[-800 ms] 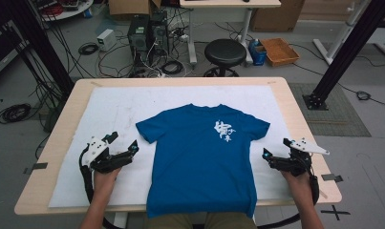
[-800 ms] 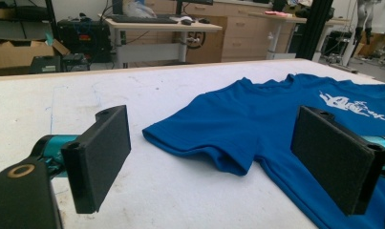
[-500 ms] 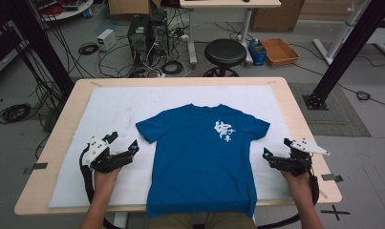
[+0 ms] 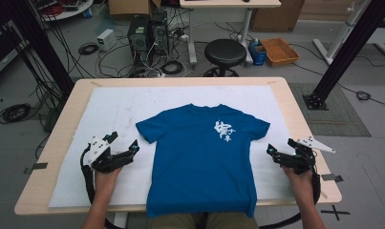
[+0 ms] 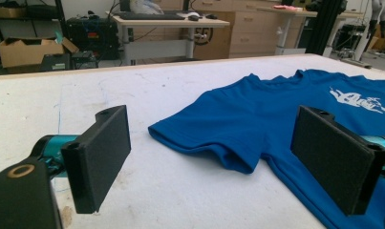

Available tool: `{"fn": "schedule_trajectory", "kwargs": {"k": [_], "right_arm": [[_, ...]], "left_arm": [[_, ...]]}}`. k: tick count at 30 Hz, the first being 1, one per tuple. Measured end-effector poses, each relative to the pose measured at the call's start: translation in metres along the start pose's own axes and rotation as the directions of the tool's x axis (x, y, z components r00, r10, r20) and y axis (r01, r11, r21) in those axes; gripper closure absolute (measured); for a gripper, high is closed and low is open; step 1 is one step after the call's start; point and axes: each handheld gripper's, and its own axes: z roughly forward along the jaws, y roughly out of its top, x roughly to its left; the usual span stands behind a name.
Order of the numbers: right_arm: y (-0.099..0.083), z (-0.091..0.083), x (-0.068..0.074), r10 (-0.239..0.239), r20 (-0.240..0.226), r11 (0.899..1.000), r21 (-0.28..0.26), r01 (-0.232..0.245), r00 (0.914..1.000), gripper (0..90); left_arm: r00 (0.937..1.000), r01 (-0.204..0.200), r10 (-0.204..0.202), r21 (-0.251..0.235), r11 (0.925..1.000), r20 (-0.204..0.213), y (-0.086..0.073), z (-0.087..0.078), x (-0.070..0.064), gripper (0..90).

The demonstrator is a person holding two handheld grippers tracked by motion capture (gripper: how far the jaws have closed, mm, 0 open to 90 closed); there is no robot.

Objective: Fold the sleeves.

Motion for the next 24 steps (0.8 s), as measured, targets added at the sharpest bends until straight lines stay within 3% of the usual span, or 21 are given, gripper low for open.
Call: {"fn": "schedule_trajectory", "kwargs": {"k": [5, 7, 11, 12, 14, 16, 18, 19, 20, 22, 23, 24], "right_arm": [[0.003, -0.001, -0.004, 0.068, 0.025, 0.997, 0.018, -0.068, 0.9974, 5.3], [0.009, 0.004, -0.005, 0.123, 0.041, 0.991, 0.038, -0.125, 0.9915, 6.5], [0.018, 0.018, -0.005, 0.162, 0.057, 0.986, 0.034, -0.164, 0.9851, 8.0], [0.026, 0.032, -0.006, 0.186, 0.082, 0.981, 0.042, -0.19, 0.979, 20.2], [0.034, 0.048, -0.006, 0.218, 0.114, 0.972, 0.06, -0.225, 0.9694, 19.9], [0.042, 0.063, -0.005, 0.225, 0.132, 0.968, 0.08, -0.236, 0.9654, 20.2], [0.05, 0.077, -0.003, 0.237, 0.147, 0.961, 0.111, -0.254, 0.9603, 27.3], [0.05, 0.077, -0.003, 0.237, 0.147, 0.961, 0.111, -0.254, 0.9603, 27.3], [0.054, 0.088, -0.002, 0.205, 0.202, 0.953, 0.183, -0.242, 0.9578, 32.3], [0.052, 0.094, 0.0, 0.15, 0.252, 0.95, 0.233, -0.21, 0.956, 36.1], [0.05, 0.095, 0.002, 0.126, 0.26, 0.949, 0.25, -0.193, 0.9574, 37.7], [0.049, 0.095, 0.005, 0.071, 0.275, 0.955, 0.26, -0.145, 0.959, 43.2]], "left_arm": [[0.9999, 0.01, -0.01, 0.003, 0.9999, -0.008, 0.0, 0.0, 0.0, 13.4], [0.9999, 0.011, -0.011, 0.009, 0.9999, -0.013, 0.0, 0.001, 0.0, 13.3], [0.9999, -0.001, 0.001, 0.015, 0.9999, -0.013, 0.001, 0.001, 0.0, 13.3], [0.9999, -0.002, 0.003, 0.018, 0.9998, -0.014, 0.001, 0.002, -0.001, 13.3], [0.9998, -0.001, 0.002, 0.026, 0.9997, -0.02, 0.001, 0.002, -0.001, 13.3], [0.9997, 0.002, -0.001, 0.034, 0.9994, -0.024, 0.001, 0.003, -0.001, 13.3], [0.9994, 0.001, 0.001, 0.039, 0.9992, -0.034, 0.001, 0.004, -0.001, 13.4], [0.9994, 0.001, 0.001, 0.039, 0.9992, -0.034, 0.001, 0.004, -0.001, 13.4], [0.9995, -0.008, 0.009, 0.042, 0.9991, -0.032, 0.001, 0.004, -0.002, 13.4], [0.9993, -0.018, 0.019, 0.04, 0.999, -0.032, 0.001, 0.004, -0.003, 13.4], [0.9992, -0.021, 0.022, 0.038, 0.999, -0.032, 0.001, 0.003, -0.004, 13.4], [0.999, -0.027, 0.028, 0.038, 0.9989, -0.034, 0.001, 0.003, -0.004, 13.4]]}}
